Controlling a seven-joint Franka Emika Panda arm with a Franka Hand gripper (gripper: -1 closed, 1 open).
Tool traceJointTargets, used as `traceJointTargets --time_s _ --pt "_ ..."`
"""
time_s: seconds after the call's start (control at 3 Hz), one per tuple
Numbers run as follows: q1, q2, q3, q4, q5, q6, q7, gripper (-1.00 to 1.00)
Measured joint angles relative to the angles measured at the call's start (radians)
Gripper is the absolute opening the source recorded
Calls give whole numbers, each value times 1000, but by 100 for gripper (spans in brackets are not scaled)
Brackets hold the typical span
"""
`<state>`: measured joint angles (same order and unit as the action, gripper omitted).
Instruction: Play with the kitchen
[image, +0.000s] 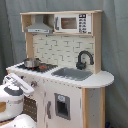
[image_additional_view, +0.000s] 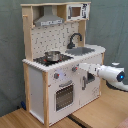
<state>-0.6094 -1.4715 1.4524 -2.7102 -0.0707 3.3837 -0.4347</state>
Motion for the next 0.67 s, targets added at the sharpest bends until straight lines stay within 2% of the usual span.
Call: traceJointTargets --time_s 0.67 --pt "20 -1 -96 2 0 -22 -195 100"
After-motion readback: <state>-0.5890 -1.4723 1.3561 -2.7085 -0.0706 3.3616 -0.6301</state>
